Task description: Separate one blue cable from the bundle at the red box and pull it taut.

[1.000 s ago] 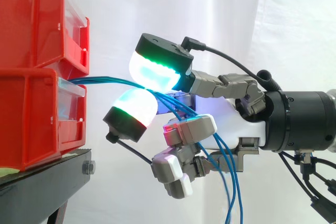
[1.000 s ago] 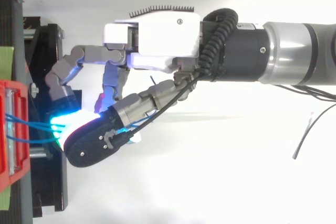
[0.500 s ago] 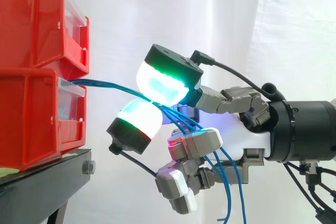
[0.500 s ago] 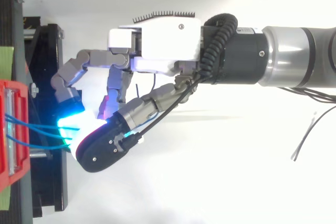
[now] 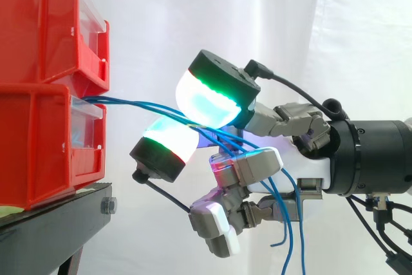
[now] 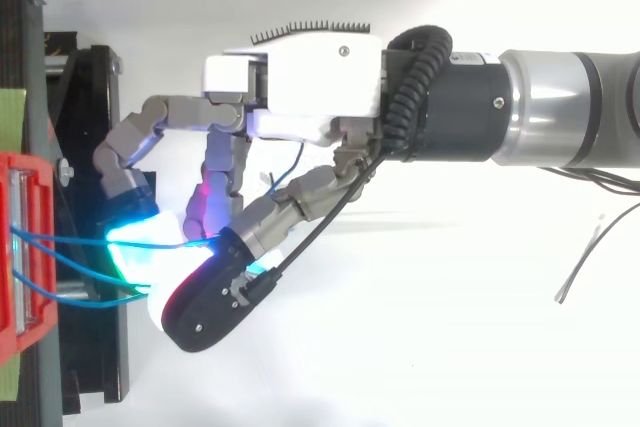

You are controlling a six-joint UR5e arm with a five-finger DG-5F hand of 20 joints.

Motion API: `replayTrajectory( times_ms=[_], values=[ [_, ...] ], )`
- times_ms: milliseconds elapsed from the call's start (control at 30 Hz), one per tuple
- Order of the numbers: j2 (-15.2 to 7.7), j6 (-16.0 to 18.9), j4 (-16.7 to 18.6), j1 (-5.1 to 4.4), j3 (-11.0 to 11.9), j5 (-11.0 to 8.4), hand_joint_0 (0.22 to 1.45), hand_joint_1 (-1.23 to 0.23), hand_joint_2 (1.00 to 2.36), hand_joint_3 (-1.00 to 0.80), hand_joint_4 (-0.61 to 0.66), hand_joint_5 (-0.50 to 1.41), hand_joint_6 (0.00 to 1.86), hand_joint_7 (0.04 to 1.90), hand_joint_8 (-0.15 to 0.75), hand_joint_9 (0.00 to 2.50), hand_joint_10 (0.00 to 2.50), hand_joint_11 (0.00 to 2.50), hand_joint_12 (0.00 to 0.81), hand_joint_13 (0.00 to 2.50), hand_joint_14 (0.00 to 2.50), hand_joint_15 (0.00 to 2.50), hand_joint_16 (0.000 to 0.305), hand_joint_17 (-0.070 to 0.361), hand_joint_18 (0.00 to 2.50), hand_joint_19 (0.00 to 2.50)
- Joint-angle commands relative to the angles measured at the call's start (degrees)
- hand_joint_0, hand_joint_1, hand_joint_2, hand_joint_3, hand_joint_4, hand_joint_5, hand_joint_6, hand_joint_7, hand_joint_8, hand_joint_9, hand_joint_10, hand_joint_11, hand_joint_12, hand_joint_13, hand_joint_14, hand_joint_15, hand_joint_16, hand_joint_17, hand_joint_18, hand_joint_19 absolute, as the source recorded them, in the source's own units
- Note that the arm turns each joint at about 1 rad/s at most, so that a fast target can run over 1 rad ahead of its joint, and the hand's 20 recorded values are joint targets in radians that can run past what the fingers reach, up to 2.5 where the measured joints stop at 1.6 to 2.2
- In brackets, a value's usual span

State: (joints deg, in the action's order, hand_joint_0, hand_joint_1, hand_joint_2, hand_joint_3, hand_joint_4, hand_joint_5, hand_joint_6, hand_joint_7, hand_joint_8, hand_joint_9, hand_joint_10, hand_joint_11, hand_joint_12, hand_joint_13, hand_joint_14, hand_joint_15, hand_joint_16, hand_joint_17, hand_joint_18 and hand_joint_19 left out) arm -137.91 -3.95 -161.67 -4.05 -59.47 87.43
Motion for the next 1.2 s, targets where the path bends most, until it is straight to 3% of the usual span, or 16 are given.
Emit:
replayTrajectory(
  times_ms=[0,167,300,367,533,700,1067,1167],
  values=[
    [0.00,0.00,-0.05,0.01,0.06,0.02,0.52,-0.72,1.00,-0.50,0.01,-0.09,0.88,1.19,0.306,1.60,0.03,1.26,0.360,1.23,0.03,0.73,0.052,0.118,1.03,0.82],
    [0.00,0.00,-0.22,-0.08,0.06,0.02,0.51,-0.79,1.00,-0.50,0.01,-0.09,0.88,1.18,0.303,1.60,0.03,1.26,0.363,1.23,0.03,0.73,0.053,0.120,1.03,0.81],
    [0.00,0.18,-0.05,-0.08,0.06,-0.07,0.59,-0.92,1.00,-0.50,0.00,-0.09,0.87,1.24,0.295,1.55,0.03,1.28,0.343,1.19,0.03,0.73,0.048,0.109,0.97,0.81],
    [0.00,0.18,-0.05,-0.08,0.15,0.02,0.66,-0.90,1.00,-0.50,0.00,-0.10,0.87,1.36,0.288,1.57,0.03,1.28,0.334,1.18,0.03,0.74,0.048,0.108,0.97,0.85],
    [0.00,0.18,-0.22,0.10,0.24,0.02,0.68,-0.91,1.01,-0.40,-0.01,-0.10,0.89,1.32,0.286,1.56,0.04,1.29,0.345,1.18,0.03,0.75,0.049,0.111,0.97,0.85],
    [0.00,0.18,-0.31,0.10,0.85,0.02,0.74,-0.97,1.00,-0.50,-0.07,-0.13,0.90,1.25,0.274,1.47,0.03,1.28,0.341,1.12,0.03,0.72,0.049,0.110,0.93,0.80],
    [0.00,0.18,-0.31,0.01,1.11,-0.07,0.51,-0.97,1.00,-0.50,0.02,-0.15,0.90,1.10,0.275,1.37,0.03,1.27,0.366,1.02,0.03,0.70,0.054,0.121,0.90,0.77],
    [0.00,0.18,-0.49,-0.08,1.38,-0.07,0.44,-0.78,1.00,-0.50,0.04,-0.15,0.88,1.04,0.318,1.39,0.03,1.22,0.400,1.04,0.02,0.68,0.062,0.139,0.94,0.78]
  ],
)
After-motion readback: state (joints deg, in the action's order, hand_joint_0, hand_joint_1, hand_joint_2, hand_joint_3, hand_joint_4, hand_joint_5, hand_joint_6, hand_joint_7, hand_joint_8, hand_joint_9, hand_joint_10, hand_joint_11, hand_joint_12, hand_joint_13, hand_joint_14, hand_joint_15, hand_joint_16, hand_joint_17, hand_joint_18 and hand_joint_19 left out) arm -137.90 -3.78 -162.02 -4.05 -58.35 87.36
